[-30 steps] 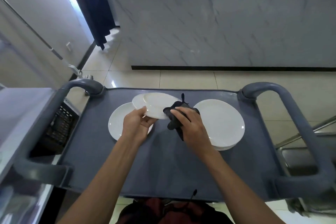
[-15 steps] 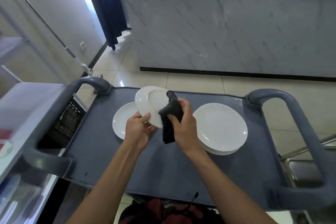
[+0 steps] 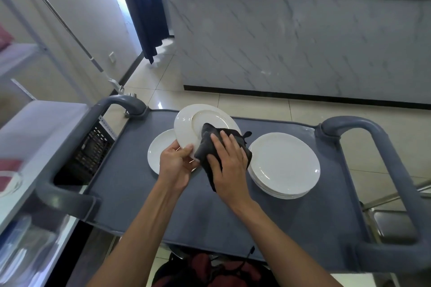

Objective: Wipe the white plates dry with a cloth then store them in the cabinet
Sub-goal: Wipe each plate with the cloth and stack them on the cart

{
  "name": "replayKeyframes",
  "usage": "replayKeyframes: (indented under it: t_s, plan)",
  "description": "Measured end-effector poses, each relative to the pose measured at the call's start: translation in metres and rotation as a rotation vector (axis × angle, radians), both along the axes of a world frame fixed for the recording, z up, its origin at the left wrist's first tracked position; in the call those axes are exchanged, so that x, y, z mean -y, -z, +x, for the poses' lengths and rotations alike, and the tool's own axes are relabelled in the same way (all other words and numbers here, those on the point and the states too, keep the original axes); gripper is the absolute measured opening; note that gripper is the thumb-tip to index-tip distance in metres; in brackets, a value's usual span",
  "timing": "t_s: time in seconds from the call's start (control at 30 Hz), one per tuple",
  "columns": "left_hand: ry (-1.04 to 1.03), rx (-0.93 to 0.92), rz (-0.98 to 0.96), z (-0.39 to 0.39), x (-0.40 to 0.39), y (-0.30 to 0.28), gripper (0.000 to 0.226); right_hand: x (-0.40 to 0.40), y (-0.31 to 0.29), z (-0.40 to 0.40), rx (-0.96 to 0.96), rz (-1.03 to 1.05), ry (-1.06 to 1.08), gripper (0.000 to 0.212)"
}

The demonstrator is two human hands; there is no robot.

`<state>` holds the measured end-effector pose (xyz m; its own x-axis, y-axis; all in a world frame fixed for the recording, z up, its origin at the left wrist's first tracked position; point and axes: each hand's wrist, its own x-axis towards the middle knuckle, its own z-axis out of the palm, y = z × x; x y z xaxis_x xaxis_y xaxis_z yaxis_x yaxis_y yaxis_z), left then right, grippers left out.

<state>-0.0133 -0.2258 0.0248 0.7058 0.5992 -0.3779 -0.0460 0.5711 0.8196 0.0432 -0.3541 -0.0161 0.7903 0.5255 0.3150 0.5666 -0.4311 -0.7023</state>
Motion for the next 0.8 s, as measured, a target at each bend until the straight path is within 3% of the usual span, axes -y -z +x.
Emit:
replayKeyframes:
  t_s: [0.2, 0.43, 0.7, 0.8]
  plan:
    - [0.074, 0.05, 0.038, -0.004, -0.003, -0.002, 0.027, 0.005, 0.003, 0.02, -0.202, 0.209, 0.128, 0.05]
    - [0.151, 0.079, 0.084, -0.005, -0.017, -0.006, 0.025, 0.007, -0.011, 0.043, -0.386, 0.329, 0.138, 0.046]
    - [0.334, 0.104, 0.155, -0.005, -0.042, -0.01, 0.025, -0.006, -0.018, 0.081, -0.385, 0.306, 0.168, 0.047]
    - [0.423, 0.083, 0.188, -0.003, -0.056, -0.009, 0.035, -0.016, -0.026, 0.089, -0.353, 0.314, 0.163, 0.046]
